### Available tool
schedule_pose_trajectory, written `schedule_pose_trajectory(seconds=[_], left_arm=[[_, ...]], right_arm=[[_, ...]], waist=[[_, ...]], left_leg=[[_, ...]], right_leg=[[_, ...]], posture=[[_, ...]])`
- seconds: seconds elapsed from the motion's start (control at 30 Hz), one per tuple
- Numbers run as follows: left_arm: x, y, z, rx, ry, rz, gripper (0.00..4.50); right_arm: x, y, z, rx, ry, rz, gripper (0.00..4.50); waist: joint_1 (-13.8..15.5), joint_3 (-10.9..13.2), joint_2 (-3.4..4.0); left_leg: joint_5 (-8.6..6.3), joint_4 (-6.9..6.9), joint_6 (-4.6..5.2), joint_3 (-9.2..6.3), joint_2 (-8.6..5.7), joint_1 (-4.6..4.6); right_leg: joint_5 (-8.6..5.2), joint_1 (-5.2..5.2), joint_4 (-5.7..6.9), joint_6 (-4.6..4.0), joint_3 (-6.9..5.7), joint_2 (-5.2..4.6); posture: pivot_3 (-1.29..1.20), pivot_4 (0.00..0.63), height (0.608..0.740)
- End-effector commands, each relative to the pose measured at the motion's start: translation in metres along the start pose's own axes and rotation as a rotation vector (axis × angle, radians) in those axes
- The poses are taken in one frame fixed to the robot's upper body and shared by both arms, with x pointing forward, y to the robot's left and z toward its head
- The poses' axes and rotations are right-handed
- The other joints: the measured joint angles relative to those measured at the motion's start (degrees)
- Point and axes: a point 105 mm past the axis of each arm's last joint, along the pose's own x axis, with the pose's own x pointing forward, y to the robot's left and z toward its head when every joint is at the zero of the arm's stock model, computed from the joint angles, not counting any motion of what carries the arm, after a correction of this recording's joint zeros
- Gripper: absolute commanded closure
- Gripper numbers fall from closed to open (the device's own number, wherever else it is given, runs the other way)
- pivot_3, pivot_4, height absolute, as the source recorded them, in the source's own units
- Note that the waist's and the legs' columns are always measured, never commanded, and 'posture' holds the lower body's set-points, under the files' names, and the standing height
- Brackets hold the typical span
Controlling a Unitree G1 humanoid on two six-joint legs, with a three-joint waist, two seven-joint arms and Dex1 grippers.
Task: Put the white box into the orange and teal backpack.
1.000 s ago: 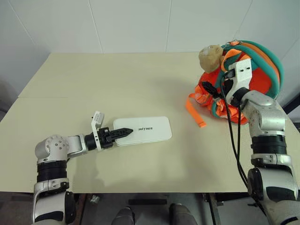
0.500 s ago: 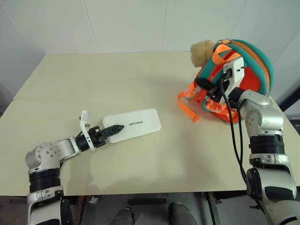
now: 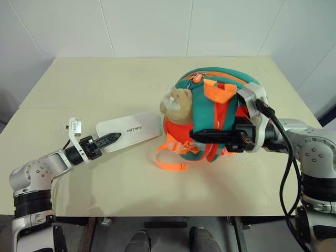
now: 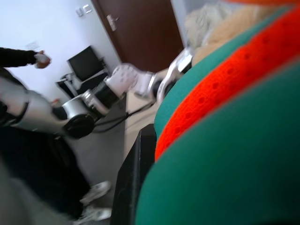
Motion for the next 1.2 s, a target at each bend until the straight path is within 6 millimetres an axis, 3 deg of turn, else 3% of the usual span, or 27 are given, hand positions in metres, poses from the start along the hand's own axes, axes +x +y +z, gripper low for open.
schedule_pose_trajectory(seconds=[0.03, 0.2, 0.33, 0.6, 0.77, 0.87, 0.97, 1.2], left_arm=[[-0.008, -0.019, 0.015, 0.124, -0.057, -0.075, 3.10], [-0.035, -0.068, 0.052, 0.302, -0.254, -0.258, 3.10], [-0.041, -0.101, 0.061, 0.371, -0.241, -0.351, 3.10], [-0.021, -0.139, 0.058, 0.459, -0.174, -0.489, 3.10], [-0.003, -0.128, 0.054, 0.503, -0.140, -0.463, 3.10], [0.009, -0.119, 0.071, 0.576, -0.232, -0.422, 3.10], [0.012, -0.122, 0.084, 0.565, -0.293, -0.448, 3.10], [0.017, -0.119, 0.081, 0.570, -0.246, -0.477, 3.10]], right_arm=[[-0.014, -0.004, -0.008, -0.010, 0.052, -0.028, 4.47], [-0.040, -0.034, -0.021, 0.002, 0.107, -0.164, 4.47], [-0.043, -0.046, -0.017, -0.010, 0.105, -0.196, 4.47], [-0.031, -0.051, -0.022, -0.015, 0.106, -0.168, 4.47], [-0.030, -0.051, -0.020, -0.023, 0.097, -0.166, 4.47], [-0.032, -0.047, -0.022, -0.018, 0.101, -0.166, 4.47], [-0.037, -0.044, -0.026, -0.007, 0.112, -0.172, 4.47], [-0.052, -0.035, -0.039, 0.021, 0.170, -0.174, 4.47]], waist=[[0.0, 0.0, -0.01], [-0.1, 0.0, -0.11], [-0.1, 0.0, -0.11], [0.0, 0.0, -0.11], [-0.2, 0.0, -0.11], [0.0, 0.0, -0.11], [0.2, 0.0, -0.13], [-0.1, 0.0, -0.13]], left_leg=[[0.00, 0.00, 0.00, 0.00, 0.00, -0.02], [0.02, 0.01, -0.04, 0.07, 0.04, -0.16], [0.08, 0.06, -0.14, 0.10, 0.01, -0.17], [0.09, 0.10, -0.15, 0.10, 0.01, -0.16], [0.10, 0.10, -0.17, 0.10, 0.02, -0.16], [0.12, 0.10, -0.17, 0.11, 0.02, -0.14], [0.15, 0.13, -0.14, 0.10, 0.01, -0.16], [0.13, 0.12, -0.12, 0.11, 0.00, -0.22]], right_leg=[[0.00, 0.00, -0.01, 0.00, 0.00, 0.00], [0.00, -0.16, -0.02, 0.00, 0.00, 0.01], [0.00, -0.15, -0.01, 0.01, 0.01, -0.02], [0.03, -0.14, 0.01, 0.02, 0.02, 0.00], [0.03, -0.14, 0.01, 0.02, 0.02, 0.01], [0.04, -0.13, 0.02, 0.01, 0.02, 0.02], [0.10, -0.09, -0.01, 0.03, 0.01, 0.02], [0.10, -0.10, -0.12, 0.05, 0.01, 0.01]], posture=[[0.00, 0.150, 0.740], [0.00, 0.150, 0.740], [0.00, 0.150, 0.740], [0.00, 0.150, 0.740], [0.00, 0.150, 0.740], [0.00, 0.150, 0.740], [0.00, 0.150, 0.740], [0.00, 0.150, 0.740]])
